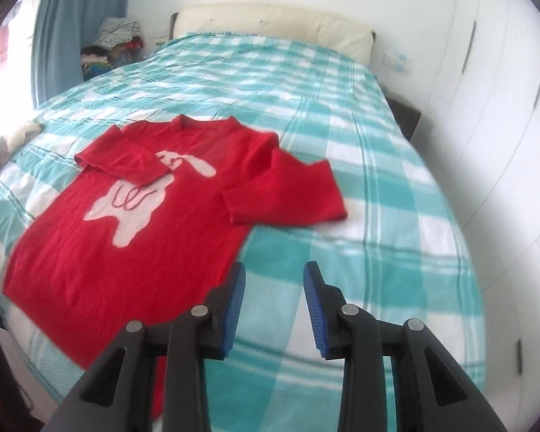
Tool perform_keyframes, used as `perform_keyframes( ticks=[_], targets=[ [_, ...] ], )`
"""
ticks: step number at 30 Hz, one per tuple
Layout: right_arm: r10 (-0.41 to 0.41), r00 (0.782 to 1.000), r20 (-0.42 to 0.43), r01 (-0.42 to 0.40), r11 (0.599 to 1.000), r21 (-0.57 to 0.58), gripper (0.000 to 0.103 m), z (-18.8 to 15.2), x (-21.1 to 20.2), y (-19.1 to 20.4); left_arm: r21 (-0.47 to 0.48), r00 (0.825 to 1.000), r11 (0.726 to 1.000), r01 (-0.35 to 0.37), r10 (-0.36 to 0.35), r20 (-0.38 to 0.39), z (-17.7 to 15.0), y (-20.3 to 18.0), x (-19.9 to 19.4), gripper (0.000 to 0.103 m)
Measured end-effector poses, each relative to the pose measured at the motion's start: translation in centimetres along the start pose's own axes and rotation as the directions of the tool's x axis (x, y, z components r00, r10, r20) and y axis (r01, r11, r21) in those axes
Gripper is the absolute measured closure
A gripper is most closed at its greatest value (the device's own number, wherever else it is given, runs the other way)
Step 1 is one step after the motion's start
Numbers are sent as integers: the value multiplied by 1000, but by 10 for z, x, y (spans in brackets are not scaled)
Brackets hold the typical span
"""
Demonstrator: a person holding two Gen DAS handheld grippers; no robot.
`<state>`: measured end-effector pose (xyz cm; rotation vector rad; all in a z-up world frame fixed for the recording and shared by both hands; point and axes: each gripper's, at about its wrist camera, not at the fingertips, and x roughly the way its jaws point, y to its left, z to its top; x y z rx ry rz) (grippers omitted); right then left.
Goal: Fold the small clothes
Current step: 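Grasp the sweater sleeve cuff with the right gripper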
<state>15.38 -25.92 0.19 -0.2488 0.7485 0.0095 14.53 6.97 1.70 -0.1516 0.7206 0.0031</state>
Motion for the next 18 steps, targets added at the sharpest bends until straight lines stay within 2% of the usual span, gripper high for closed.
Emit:
perform_keyframes(
  ticks=[2,5,10,12,14,15,16,18],
  targets=[
    [69,998,-13,-69,995,-71,64,15,28,8,-9,998,998,-59,59,-33,-5,5,16,17],
    [187,981,-59,-193,973,-127,63,27,72,23,-2,991,994,-114,113,-64,-10,13,24,17],
    [207,972,-112,-226,953,-201,63,26,134,47,4,979,980,-200,200,-26,-11,22,21,17],
    [205,970,-134,-229,953,-199,63,25,155,47,-8,979,980,-199,198,-44,-11,24,25,17],
    [227,963,-144,-247,958,-144,65,27,170,39,-18,980,981,-192,190,-65,-11,25,31,17],
    [227,964,-139,-242,965,-105,90,29,172,32,-17,978,981,-196,194,-71,-12,24,32,17],
    [222,966,-131,-231,971,-54,97,31,172,22,-12,977,979,-201,200,-74,-12,23,34,17],
    [235,970,-69,-231,971,68,97,39,158,-9,0,975,978,-210,210,-76,-13,22,35,17]
  ],
)
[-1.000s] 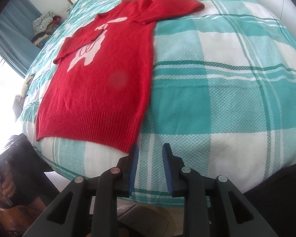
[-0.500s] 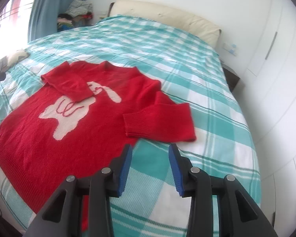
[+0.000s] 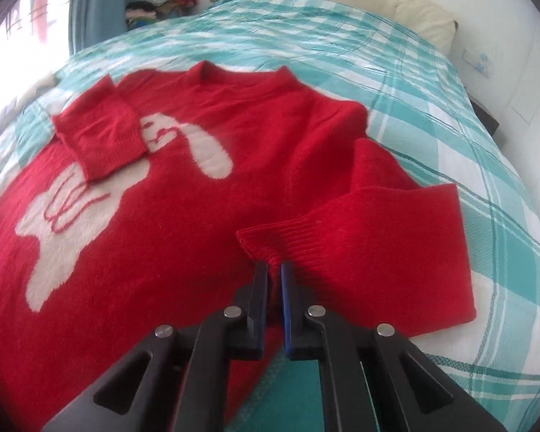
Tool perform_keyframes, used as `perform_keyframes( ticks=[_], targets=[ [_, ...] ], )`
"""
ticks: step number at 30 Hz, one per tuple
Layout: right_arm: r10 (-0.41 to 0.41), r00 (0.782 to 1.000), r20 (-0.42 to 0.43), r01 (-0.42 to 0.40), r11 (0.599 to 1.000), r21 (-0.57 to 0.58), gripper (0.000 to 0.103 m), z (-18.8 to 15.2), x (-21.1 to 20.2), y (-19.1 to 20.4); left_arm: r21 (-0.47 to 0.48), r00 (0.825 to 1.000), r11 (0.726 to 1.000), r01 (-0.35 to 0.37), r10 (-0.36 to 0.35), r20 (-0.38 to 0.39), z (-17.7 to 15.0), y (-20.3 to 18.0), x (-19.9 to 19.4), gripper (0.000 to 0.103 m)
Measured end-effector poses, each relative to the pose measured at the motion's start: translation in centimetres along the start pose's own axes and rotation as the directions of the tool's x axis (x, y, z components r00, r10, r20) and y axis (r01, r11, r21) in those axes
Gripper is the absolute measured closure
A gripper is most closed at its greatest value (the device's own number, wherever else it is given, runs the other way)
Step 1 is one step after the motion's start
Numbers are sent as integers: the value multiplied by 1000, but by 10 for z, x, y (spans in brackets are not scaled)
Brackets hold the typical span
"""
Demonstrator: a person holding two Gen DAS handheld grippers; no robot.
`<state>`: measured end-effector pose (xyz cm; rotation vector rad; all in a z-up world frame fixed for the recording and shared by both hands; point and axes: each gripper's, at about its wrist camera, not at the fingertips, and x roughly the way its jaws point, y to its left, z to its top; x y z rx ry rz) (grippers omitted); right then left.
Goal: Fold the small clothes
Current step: 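Grasp the sweater sleeve cuff with the right gripper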
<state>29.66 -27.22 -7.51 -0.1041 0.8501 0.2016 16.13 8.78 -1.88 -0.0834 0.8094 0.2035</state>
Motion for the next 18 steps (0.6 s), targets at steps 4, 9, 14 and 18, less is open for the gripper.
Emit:
perform_keyframes(
  ticks=[4,9,14,18],
  targets=[
    [-124,983,135,85,960,266,97,8,-63,-85,-2,1000,1000,-1,1,-6,0,-1,0,17],
    [-320,936,148,193,817,544,97,-30,-124,-182,-17,1000,1000,0,-1,-25,-1,1,3,17],
    [-292,955,40,153,606,780,97,-91,-127,-242,-39,998,999,16,-18,-57,-3,2,7,17],
    [-266,964,0,146,527,837,97,-113,-122,-261,-37,998,999,7,-9,-58,-4,2,7,17]
  ],
)
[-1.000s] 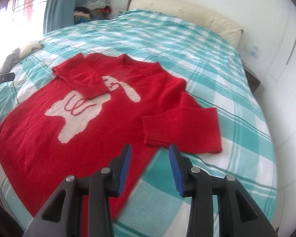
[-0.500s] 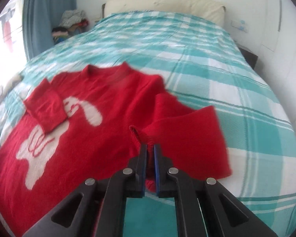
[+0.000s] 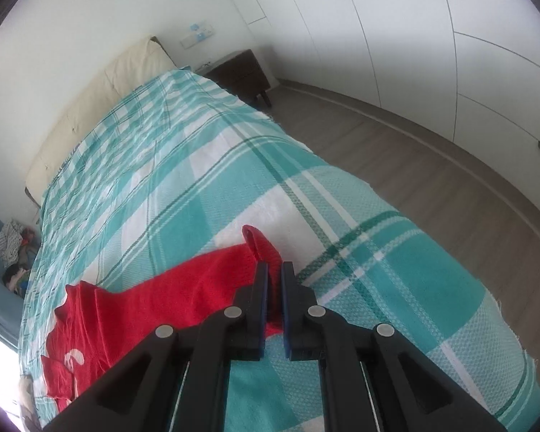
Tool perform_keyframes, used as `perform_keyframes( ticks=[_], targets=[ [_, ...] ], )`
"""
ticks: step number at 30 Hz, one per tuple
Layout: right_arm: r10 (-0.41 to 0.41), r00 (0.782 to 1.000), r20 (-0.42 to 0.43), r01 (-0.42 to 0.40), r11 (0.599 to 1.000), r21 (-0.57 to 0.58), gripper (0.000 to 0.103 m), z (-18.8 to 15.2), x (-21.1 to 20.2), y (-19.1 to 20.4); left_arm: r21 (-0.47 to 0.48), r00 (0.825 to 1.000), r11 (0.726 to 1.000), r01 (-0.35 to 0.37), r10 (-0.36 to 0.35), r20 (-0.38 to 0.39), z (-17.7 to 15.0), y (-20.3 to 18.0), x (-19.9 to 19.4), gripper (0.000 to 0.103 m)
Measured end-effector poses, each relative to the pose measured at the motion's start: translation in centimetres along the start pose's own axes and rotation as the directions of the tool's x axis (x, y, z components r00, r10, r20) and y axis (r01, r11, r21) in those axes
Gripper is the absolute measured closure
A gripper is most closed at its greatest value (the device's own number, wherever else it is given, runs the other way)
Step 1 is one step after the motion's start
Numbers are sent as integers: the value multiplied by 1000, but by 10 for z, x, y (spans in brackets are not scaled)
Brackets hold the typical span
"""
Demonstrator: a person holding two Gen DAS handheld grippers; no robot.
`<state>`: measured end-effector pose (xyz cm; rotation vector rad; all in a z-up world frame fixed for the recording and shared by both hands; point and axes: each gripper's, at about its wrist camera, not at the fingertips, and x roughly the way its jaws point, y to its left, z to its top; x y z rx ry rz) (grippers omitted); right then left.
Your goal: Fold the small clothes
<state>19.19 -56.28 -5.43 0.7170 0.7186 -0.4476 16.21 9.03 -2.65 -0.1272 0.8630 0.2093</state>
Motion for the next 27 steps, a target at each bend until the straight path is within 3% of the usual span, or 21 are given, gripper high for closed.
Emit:
perform_keyframes(
  ticks=[3,7,10,14,27],
  targets=[
    [-23,1000,14,22,999,39,97,1,-6,-7,-14,1000,1000,-8,8,-6,0,5,1,17],
    [-146,987,65,144,989,36,98,2,-20,-9,-53,1000,999,10,-11,-29,0,14,3,17],
    [-198,980,-11,198,980,27,98,-5,-4,-18,-71,999,997,22,-25,-47,0,16,6,17],
    [-207,976,-74,213,975,72,98,-10,7,-34,-55,999,998,7,-9,-35,-1,15,3,17],
    [-289,953,-88,295,953,72,99,-17,1,-41,-45,1000,999,-21,20,-14,-2,17,-1,17]
  ],
)
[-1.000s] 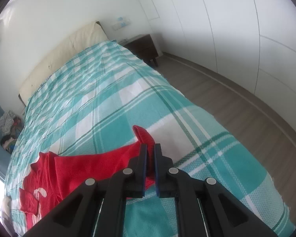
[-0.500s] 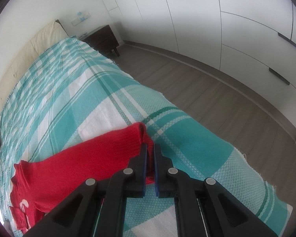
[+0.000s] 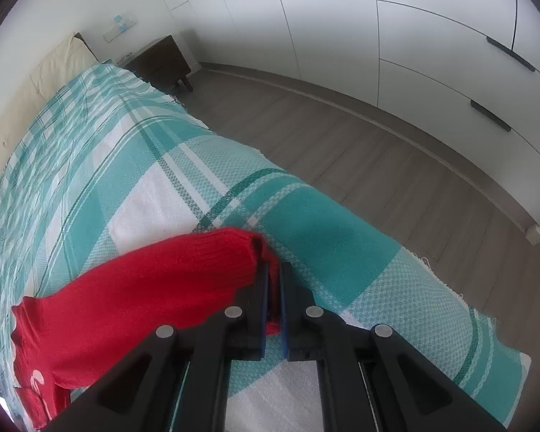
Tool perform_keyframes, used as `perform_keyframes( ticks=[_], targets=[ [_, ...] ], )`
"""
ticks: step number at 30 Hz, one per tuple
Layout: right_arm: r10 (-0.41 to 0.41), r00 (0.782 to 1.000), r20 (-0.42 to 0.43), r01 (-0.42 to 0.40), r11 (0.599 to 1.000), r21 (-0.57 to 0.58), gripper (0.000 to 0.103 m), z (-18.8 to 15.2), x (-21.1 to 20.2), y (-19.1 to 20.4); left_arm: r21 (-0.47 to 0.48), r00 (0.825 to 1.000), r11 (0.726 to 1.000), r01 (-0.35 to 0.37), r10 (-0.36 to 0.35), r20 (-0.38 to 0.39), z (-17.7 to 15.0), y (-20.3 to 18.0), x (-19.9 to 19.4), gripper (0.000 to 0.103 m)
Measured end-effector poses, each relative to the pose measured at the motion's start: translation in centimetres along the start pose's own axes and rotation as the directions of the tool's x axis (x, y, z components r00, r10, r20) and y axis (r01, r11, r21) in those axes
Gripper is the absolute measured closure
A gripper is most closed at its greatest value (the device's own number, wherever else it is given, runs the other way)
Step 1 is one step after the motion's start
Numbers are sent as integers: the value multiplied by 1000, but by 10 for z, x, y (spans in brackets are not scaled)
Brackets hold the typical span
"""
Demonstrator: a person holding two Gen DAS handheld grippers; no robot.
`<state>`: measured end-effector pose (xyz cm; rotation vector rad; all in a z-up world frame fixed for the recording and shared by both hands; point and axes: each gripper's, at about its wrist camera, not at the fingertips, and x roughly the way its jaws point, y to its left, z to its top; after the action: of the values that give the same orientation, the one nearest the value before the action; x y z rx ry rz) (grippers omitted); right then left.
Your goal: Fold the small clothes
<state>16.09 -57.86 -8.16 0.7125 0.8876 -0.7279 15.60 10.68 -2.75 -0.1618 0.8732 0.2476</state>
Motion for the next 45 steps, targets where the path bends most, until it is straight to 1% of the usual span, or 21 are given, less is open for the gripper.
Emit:
perform_keyframes(
  ticks=[4,9,15,18,20,21,22,23,25,27,28,30,32,33,35,37,39,41,43,44,45],
  targets=[
    [-12,1000,-10,12,1000,-24,98,-2,5,3,9,1000,1000,-3,3,-8,-1,-1,1,17],
    [91,996,-18,-89,994,71,95,3,4,-14,37,1000,999,-16,16,-2,-2,-7,-1,17],
    [34,996,82,-38,999,39,91,1,-31,-15,62,1000,998,-23,23,-4,-4,-16,0,17],
    [124,985,117,-130,991,38,90,-5,-49,-9,136,998,990,-44,38,51,4,-33,-10,17],
    [202,972,117,-210,976,60,87,-11,-56,-5,222,995,975,-24,2,102,17,-55,-20,17],
    [236,965,115,-245,967,67,85,-14,-58,-2,276,992,961,-8,-27,122,24,-70,-24,12],
    [258,960,114,-266,962,67,83,-15,-59,3,349,990,937,13,-62,130,30,-88,-26,9],
    [272,956,112,-279,958,58,81,-17,-60,8,443,987,895,43,-106,120,34,-110,-24,5],
    [288,951,110,-292,956,30,80,-18,-62,20,618,983,782,78,-163,82,33,-155,-11,5],
    [289,951,114,-291,957,3,80,-20,-63,29,733,980,678,51,-176,95,25,-193,6,7],
    [292,950,114,-292,956,-10,80,-21,-64,34,778,980,625,61,-184,71,21,-208,17,9],
    [298,948,112,-297,955,-28,80,-23,-65,40,846,984,526,94,-178,1,11,-232,42,20],
    [303,947,108,-301,953,-37,80,-24,-65,43,884,987,454,110,-152,-45,3,-247,62,24],
    [305,947,106,-302,952,-40,80,-25,-65,43,890,989,440,115,-138,-59,2,-251,72,30],
    [308,946,106,-305,951,-44,80,-24,-64,43,885,987,444,141,-131,-92,6,-252,87,42],
    [308,945,107,-305,951,-51,80,-23,-64,44,866,981,466,180,-149,-124,13,-252,96,52],
    [312,944,106,-308,950,-55,80,-22,-63,45,852,974,477,215,-165,-153,17,-252,101,78],
    [315,944,99,-309,949,-66,80,-22,-62,49,845,972,484,228,-169,-166,16,-253,103,98],
    [317,944,91,-311,947,-77,80,-23,-60,54,842,975,498,208,-179,-134,14,-252,97,100],
    [319,944,87,-312,946,-85,80,-24,-60,57,823,971,525,216,-202,-126,19,-246,92,100],
    [320,944,85,-312,945,-94,80,-26,-60,60,783,966,576,234,-232,-118,30,-236,86,100]
  ],
)
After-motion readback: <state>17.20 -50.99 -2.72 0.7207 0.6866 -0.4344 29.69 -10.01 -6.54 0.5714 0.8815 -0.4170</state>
